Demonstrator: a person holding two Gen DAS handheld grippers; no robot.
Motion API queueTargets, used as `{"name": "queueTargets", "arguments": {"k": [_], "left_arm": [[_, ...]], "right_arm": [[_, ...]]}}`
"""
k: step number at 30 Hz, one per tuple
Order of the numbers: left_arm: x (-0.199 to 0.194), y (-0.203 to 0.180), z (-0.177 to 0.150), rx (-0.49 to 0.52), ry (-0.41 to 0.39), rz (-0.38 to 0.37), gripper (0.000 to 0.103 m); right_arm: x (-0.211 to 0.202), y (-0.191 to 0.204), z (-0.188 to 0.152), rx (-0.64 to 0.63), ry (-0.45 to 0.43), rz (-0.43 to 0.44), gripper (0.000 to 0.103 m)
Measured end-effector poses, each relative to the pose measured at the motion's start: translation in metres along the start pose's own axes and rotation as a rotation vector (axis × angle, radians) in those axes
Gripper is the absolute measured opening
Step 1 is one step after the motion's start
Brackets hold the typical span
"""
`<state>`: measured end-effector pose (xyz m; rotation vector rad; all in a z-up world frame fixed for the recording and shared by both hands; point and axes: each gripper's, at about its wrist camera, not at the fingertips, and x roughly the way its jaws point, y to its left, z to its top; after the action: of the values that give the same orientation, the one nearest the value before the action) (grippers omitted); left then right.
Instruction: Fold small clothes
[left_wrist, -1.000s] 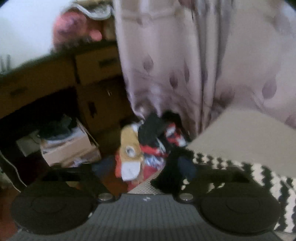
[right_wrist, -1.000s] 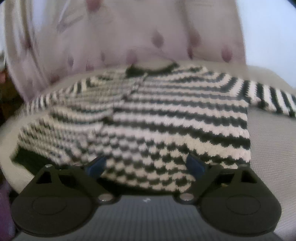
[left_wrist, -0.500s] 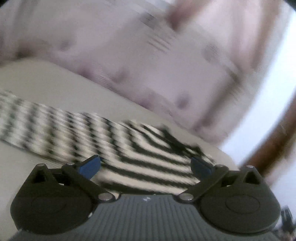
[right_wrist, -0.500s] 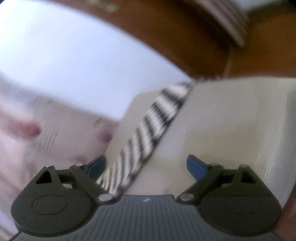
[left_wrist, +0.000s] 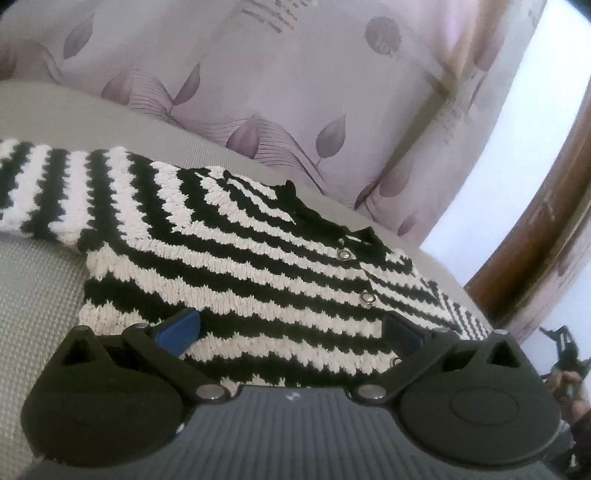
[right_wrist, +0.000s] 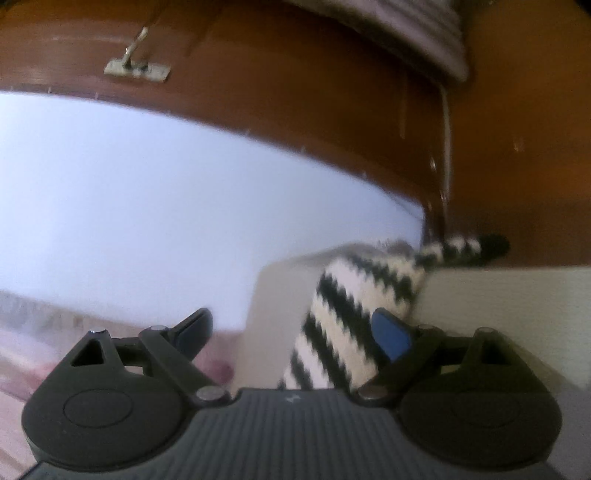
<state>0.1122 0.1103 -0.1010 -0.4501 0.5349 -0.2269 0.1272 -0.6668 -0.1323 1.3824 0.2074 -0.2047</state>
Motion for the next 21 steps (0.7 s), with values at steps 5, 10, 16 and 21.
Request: {"name": "queueTargets", "arguments": {"k": [5, 10, 16, 21], "left_arm": [[-0.002, 0.002, 0.000, -0.004, -0.004, -0.005, 0.103], [-0.003, 0.005, 0.000, -0.027, -0.013, -0.023, 0.103], [-0.002, 0.004, 0.000, -0.019, -0.011, -0.015, 0.103], [0.000, 0.002, 0.000, 0.000, -0.005, 0.004, 0.103]], "right_arm": [[0.008, -0.001, 0.007, 0.036, -0.024, -0.026, 0.093], [-0.020, -0.008, 0.035, -0.080, 0.003, -0.197, 0.091], [0.002, -0.026, 0.063, -0.065, 0.282, -0.292, 0.091], [0.022, -0.046, 0.068, 0.048, 0.266, -0.169, 0.087]]}}
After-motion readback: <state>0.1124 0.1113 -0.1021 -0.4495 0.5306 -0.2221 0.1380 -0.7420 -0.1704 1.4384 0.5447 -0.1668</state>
